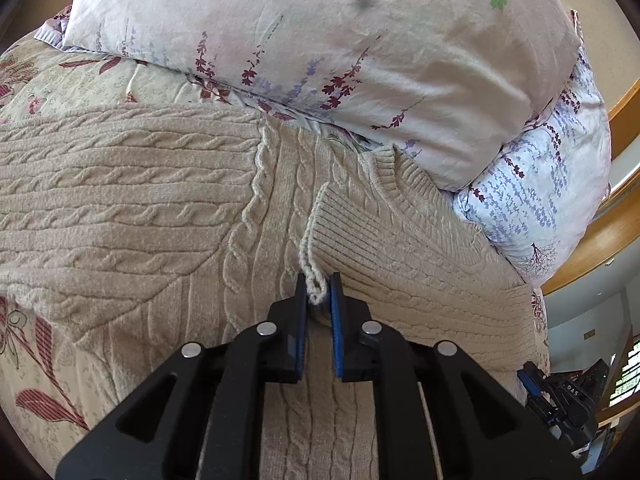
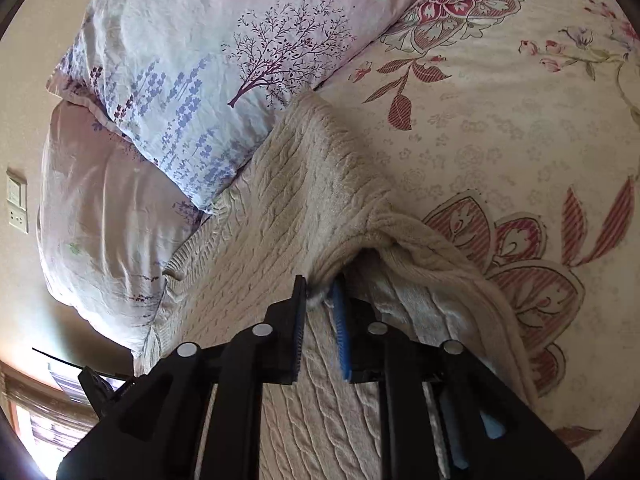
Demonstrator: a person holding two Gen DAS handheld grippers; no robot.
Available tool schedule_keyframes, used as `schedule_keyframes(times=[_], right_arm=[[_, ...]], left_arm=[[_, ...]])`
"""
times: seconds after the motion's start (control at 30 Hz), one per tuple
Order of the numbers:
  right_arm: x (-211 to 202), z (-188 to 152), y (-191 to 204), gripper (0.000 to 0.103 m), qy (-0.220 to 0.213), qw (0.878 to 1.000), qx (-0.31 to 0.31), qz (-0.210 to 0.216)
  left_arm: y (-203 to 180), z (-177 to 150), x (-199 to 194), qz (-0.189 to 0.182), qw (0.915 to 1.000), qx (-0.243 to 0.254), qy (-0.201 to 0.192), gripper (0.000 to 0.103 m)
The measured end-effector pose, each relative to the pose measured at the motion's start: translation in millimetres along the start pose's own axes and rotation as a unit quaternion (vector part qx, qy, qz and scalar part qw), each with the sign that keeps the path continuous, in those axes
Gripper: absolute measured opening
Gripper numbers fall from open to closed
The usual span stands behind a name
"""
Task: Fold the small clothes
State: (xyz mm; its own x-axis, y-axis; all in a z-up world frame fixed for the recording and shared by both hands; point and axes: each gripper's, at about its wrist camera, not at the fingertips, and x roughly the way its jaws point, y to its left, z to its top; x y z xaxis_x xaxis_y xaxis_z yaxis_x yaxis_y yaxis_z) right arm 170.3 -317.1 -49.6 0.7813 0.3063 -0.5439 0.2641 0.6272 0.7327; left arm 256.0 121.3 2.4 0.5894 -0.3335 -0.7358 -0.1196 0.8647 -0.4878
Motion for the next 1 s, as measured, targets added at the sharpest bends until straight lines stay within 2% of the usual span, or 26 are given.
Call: schedule_keyframes(times=[0.1, 0.17, 0.2, 0.23, 0.3, 0.4, 0.5, 0.57, 0.6, 0.7, 0.9, 0.97, 1.0], right_arm=[[-28.3, -2.2, 16.0, 0.025, -0.038, 0.998, -0.043, 0.015], [-40.2, 5.5, 32.6, 0.034, -0.069, 0.995, -0.077, 0.013], [-39.5, 12.5, 38.7, 0.046, -0.077, 0.993, -0.085, 0.015], [-33.5, 21.8, 43.2, 0.051, -0.073, 0.993, -0.089, 0.024], [-11.7, 41.5, 48.4, 0.051, -0.049, 0.995, -0.087, 0.03], [27.3, 63.0, 57.4, 0.051, -0.023, 0.995, -0.097, 0.006], [64.7, 71.3, 57.1, 0.051, 0.025, 0.996, -0.09, 0.005], [82.5, 72.3, 54.6, 0.051, 0.036, 0.995, -0.097, -0.007], [83.9, 73.8, 55.3, 0.051, 0.026, 0.994, -0.108, -0.006], [78.7, 73.9, 55.9, 0.051, 0.033, 0.993, -0.113, -0.009], [32.5, 46.8, 51.8, 0.051, 0.013, 0.986, -0.164, 0.0], [35.4, 47.0, 42.3, 0.05, 0.017, 0.987, -0.153, -0.044], [41.9, 48.8, 33.3, 0.049, 0.026, 0.988, -0.148, -0.042]], left_arm=[[2.7, -3.7, -3.8, -0.004, 0.9999, -0.005, -0.008, 0.011], [3.7, -3.9, -3.4, -0.006, 0.9999, -0.008, -0.01, 0.011], [4.1, -3.8, -2.8, -0.006, 0.9999, -0.01, -0.011, 0.011], [4.1, -3.8, -2.3, -0.006, 0.9998, -0.012, -0.011, 0.011], [4.2, -3.7, -1.9, -0.006, 0.9998, -0.017, -0.013, 0.011], [5.5, -4.5, -2.1, -0.006, 0.9996, -0.022, -0.017, 0.011], [4.3, -7.2, -3.2, 0.001, 0.9995, -0.017, -0.026, 0.011], [3.3, -9.2, -3.6, 0.006, 0.9994, -0.012, -0.032, 0.011], [2.6, -10.0, -3.7, 0.008, 0.9993, -0.009, -0.034, 0.011], [3.9, -11.4, -5.1, 0.002, 0.9993, -0.007, -0.037, 0.011], [13.4, -13.0, -11.1, -0.014, 0.9991, -0.019, -0.036, 0.013], [14.1, -13.7, -10.9, -0.015, 0.999, -0.022, -0.036, 0.014], [14.3, -14.4, -11.6, -0.016, 0.999, -0.023, -0.035, 0.014]])
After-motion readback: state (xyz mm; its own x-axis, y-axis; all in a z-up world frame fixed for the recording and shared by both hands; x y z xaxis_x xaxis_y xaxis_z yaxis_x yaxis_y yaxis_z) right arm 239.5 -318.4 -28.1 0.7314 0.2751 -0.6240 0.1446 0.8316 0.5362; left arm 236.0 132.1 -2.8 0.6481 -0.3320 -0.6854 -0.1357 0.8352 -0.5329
